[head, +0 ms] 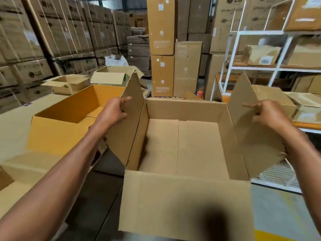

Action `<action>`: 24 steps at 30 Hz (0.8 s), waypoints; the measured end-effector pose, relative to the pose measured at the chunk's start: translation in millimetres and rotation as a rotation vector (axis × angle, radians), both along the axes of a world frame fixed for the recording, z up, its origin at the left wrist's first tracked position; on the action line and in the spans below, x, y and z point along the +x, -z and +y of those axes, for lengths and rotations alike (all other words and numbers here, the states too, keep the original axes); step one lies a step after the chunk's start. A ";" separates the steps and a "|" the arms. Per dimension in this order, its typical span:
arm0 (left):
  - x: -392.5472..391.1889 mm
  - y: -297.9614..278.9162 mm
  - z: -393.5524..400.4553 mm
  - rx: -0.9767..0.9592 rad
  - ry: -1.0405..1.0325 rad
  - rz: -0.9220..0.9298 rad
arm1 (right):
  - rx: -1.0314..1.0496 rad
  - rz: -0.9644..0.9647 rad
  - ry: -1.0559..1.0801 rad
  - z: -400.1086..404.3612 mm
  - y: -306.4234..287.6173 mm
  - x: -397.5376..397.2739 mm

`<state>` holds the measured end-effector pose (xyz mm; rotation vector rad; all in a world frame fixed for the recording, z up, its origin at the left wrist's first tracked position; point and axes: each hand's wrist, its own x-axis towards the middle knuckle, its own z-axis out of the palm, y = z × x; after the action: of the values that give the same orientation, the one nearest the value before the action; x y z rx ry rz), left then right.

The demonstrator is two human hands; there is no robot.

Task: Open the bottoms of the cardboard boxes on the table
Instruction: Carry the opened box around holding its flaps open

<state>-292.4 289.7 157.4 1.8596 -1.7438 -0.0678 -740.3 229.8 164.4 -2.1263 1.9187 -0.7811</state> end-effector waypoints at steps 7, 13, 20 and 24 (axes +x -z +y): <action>29.8 -58.2 -76.7 -0.169 -0.114 0.057 | -0.178 -0.004 -0.077 -118.2 -72.4 39.4; 58.1 -93.6 -127.4 -0.297 -0.231 0.035 | -0.224 -0.103 -0.156 -225.2 -112.6 82.7; 104.1 -119.8 -172.4 -0.376 -0.394 0.037 | -0.133 -0.402 -0.372 -381.6 -144.2 160.0; 128.1 -122.4 -183.1 -0.406 -0.533 -0.014 | -0.106 -0.542 -0.500 -428.4 -151.5 224.3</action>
<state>-164.3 106.6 279.8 1.9380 -1.1110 0.4699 -515.9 -198.6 315.9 -2.0324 1.0440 -1.1954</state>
